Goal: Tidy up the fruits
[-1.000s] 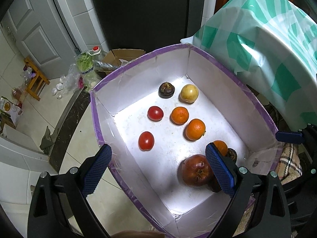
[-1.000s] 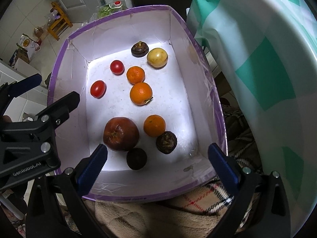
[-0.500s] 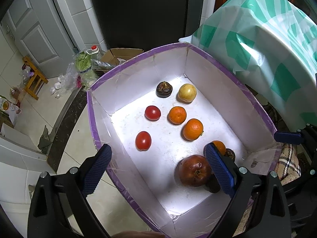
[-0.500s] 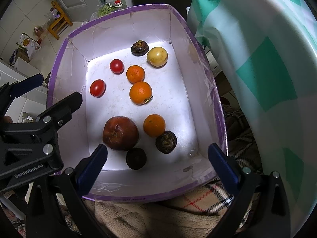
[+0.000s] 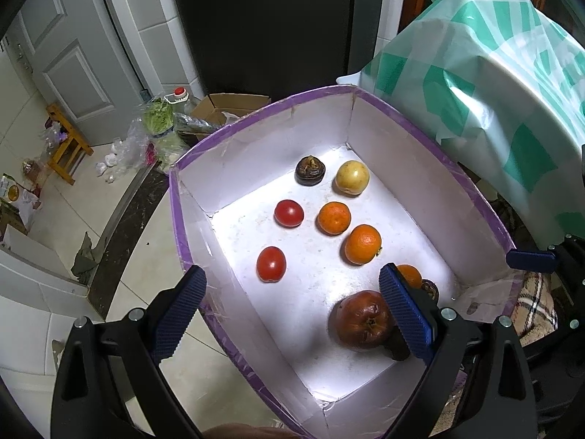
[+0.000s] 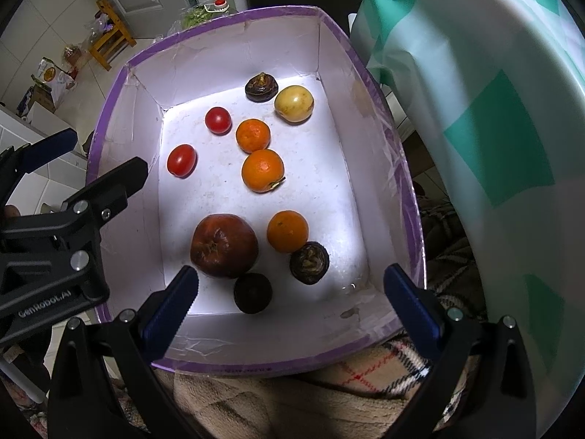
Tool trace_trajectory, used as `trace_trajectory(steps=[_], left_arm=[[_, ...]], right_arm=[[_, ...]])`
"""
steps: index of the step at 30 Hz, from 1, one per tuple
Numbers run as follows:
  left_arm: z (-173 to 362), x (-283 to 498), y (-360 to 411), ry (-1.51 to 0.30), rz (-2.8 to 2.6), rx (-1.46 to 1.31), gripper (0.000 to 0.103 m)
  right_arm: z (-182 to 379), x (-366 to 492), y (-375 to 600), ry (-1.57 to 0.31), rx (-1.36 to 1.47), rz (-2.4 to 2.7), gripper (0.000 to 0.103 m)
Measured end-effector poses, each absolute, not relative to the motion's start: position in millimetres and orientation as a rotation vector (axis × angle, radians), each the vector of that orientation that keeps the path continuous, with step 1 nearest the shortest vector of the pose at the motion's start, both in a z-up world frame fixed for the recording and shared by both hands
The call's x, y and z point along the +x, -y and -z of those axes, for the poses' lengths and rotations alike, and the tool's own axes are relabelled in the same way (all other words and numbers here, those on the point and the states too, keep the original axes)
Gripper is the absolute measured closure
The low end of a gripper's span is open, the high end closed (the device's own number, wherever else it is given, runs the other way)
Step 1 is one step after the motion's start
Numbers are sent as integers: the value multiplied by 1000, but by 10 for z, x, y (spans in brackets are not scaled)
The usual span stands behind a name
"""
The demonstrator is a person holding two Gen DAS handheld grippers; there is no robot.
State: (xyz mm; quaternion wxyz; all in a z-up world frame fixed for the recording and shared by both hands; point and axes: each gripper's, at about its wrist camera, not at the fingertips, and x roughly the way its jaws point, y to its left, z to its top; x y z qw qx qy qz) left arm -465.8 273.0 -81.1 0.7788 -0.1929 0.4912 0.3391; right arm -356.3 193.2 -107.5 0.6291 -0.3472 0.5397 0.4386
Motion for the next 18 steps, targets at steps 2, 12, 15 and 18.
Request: trace_trajectory(steps=[2, 12, 15, 18], left_arm=[[810, -4665, -2741, -1059, -729, -425, 11], [864, -4747, -2828, -1039, -735, -520, 10], [859, -4767, -2840, -1041, -761, -513, 10], [849, -4799, -2862, -1038, -774, -523, 10]], right_arm=[[1074, -3560, -1934, -1236, -795, -1003, 1], [1083, -3578, -1929, -1231, -804, -1006, 1], [1082, -3585, -1932, -1229, -806, -1007, 1], [1076, -3601, -1920, -1223, -810, -1013, 1]])
